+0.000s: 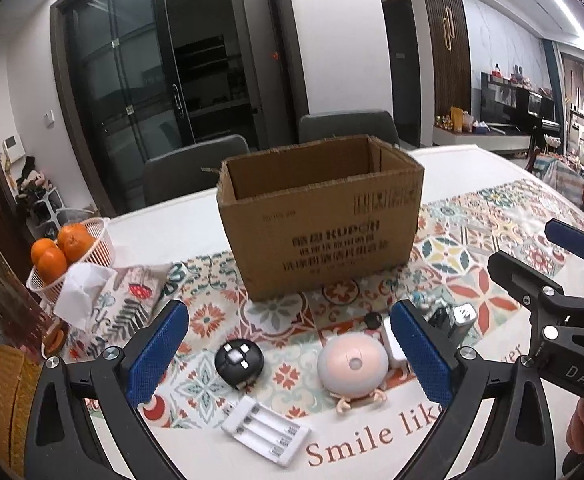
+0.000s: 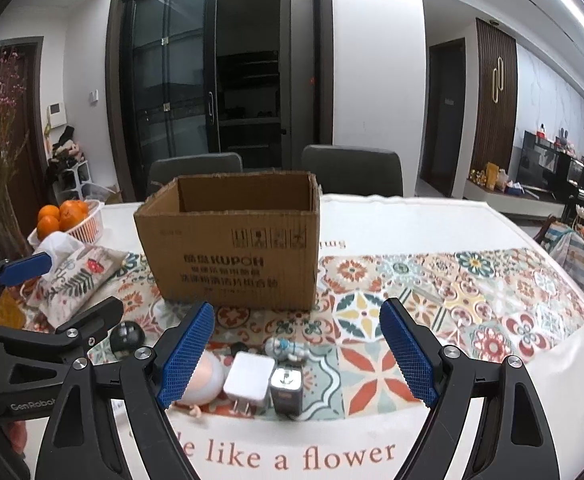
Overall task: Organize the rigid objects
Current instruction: 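Move both tools back toward the remaining items on the runner, then grasp the pink night-light with the left tool while the right tool grasps the black flashlight, then carry the night-light and flashlight over the cardboard box with both tools, then open both tools to drop the night-light and flashlight into the box, then withdraw both tools from the box toward the remaining items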
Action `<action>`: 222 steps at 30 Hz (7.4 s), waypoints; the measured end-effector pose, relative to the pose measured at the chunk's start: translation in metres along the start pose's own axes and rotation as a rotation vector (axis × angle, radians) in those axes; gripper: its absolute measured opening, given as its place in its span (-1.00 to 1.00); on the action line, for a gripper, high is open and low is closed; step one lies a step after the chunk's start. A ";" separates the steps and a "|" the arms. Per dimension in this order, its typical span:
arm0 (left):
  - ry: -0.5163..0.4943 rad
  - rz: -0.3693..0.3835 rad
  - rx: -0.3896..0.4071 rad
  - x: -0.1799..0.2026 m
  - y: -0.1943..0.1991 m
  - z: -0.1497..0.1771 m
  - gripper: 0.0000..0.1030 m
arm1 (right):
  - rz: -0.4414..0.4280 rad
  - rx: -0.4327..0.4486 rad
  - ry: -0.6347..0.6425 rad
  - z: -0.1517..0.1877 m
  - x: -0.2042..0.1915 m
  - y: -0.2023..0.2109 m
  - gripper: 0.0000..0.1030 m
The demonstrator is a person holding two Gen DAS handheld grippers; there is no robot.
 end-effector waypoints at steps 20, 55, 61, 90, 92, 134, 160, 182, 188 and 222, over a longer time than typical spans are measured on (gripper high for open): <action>-0.020 0.105 -0.192 0.010 -0.048 0.057 0.92 | -0.020 -0.141 0.012 0.055 -0.007 -0.031 0.60; -0.077 0.253 -0.430 0.029 -0.137 0.088 0.63 | -0.066 -0.314 -0.053 0.094 -0.019 -0.085 0.01; -0.034 0.293 -0.422 0.031 -0.141 0.089 0.44 | -0.075 -0.324 -0.044 0.096 -0.023 -0.089 -0.18; 0.079 0.220 -0.209 0.008 -0.091 0.048 0.44 | -0.091 -0.232 -0.024 0.063 -0.025 -0.060 -0.41; 0.085 0.218 -0.194 0.006 -0.088 0.041 0.44 | -0.094 -0.220 -0.026 0.057 -0.025 -0.059 -0.41; 0.100 0.164 0.049 -0.033 -0.041 -0.097 0.44 | -0.172 0.013 -0.042 -0.086 -0.043 -0.045 -0.41; 0.074 0.117 -0.005 -0.060 -0.100 -0.143 0.44 | -0.185 -0.032 -0.007 -0.126 -0.062 -0.103 -0.41; 0.154 0.117 -0.167 -0.070 -0.152 -0.116 0.44 | -0.193 -0.180 0.035 -0.106 -0.074 -0.156 -0.30; 0.128 0.088 -0.129 -0.063 -0.134 -0.119 0.55 | -0.172 -0.147 0.033 -0.108 -0.066 -0.143 -0.19; 0.109 0.045 -0.019 -0.056 -0.022 -0.067 0.66 | -0.130 -0.017 -0.019 -0.087 -0.052 -0.042 0.31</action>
Point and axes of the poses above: each gripper's, at about its wrist camera, not at the fingertips, and y roughly against the way its jaws point, x to its right, z to its underside, the point moved 9 cm from there along -y, roughly the way its jaws point, and after that the axes turned 15 degrees about z, right-handed, at the moved point
